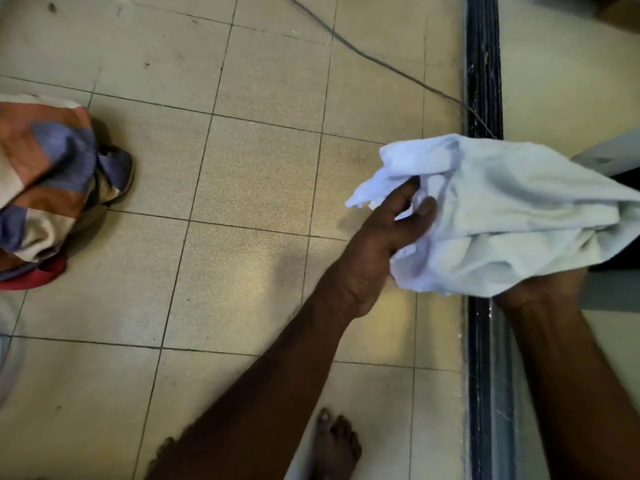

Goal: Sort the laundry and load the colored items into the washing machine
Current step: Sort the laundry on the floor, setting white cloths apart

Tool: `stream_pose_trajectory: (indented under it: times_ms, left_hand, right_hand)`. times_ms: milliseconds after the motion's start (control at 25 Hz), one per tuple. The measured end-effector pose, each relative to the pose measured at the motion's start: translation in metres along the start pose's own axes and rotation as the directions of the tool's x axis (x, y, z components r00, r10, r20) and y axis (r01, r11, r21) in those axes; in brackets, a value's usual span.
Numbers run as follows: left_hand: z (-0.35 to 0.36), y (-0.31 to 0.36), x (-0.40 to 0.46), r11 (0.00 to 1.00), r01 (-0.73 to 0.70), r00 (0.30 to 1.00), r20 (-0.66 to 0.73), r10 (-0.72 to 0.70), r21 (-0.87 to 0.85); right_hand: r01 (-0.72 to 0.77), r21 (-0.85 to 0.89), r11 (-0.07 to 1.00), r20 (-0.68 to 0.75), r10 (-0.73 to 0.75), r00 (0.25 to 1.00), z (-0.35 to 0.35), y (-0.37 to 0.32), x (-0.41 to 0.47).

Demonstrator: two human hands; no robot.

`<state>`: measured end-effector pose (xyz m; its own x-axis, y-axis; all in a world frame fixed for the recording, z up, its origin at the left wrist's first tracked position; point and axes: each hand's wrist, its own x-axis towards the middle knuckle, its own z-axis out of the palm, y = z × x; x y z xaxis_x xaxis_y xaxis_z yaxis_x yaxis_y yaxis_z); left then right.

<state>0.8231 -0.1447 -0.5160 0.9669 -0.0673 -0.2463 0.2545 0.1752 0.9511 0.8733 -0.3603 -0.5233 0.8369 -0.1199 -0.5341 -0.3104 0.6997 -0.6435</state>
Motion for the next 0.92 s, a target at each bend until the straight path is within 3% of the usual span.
stream_pose_trajectory:
  times_ms: [40,120,240,440,600,720,800,880,920]
  left_hand:
    - [0.002,-0.014,0.002,0.993,0.018,1.0,0.012,-0.019,0.115]
    - [-0.002,-0.036,-0.001,0.964,0.167,0.985,-0.072,-0.155,0.209]
    - [-0.031,-0.069,-0.023,0.933,0.349,0.92,-0.219,-0.325,0.083]
    - [-0.078,-0.079,-0.04,0.906,0.424,0.845,-0.355,-0.4,-0.012]
    - [-0.122,-0.049,-0.047,0.967,0.253,0.828,-0.518,-0.214,0.004]
    - [-0.164,-0.026,-0.054,0.986,0.167,0.776,-0.615,-0.139,-0.012]
    - [-0.192,-0.013,-0.065,0.993,0.115,0.742,-0.662,-0.104,-0.027]
    - [-0.225,0.0,-0.082,0.998,0.053,0.694,-0.717,-0.066,-0.041]
    - [-0.242,0.007,-0.092,0.999,0.027,0.663,-0.747,-0.049,-0.042]
  right_hand:
    - [0.0,0.029,1.0,-0.059,0.002,0.998,-0.008,-0.005,0.007]
    - [-0.089,-0.056,0.994,-0.41,0.059,0.91,-0.022,-0.014,0.018]
    - [-0.306,-0.103,0.946,-0.597,0.187,0.78,-0.063,0.003,0.008]
    - [-0.293,-0.167,0.942,-0.452,0.191,0.872,-0.055,0.043,-0.005]
    - [-0.356,-0.204,0.912,-0.351,0.272,0.896,-0.014,0.076,0.0]
    - [-0.459,-0.112,0.881,-0.256,0.421,0.87,0.021,0.109,0.003]
    - [-0.627,-0.125,0.769,-0.05,0.626,0.778,0.048,0.125,-0.002]
    - [-0.411,-0.379,0.829,-0.064,0.42,0.905,0.086,0.152,-0.018]
    - [-0.397,-0.399,0.827,-0.021,0.424,0.905,0.107,0.172,-0.025]
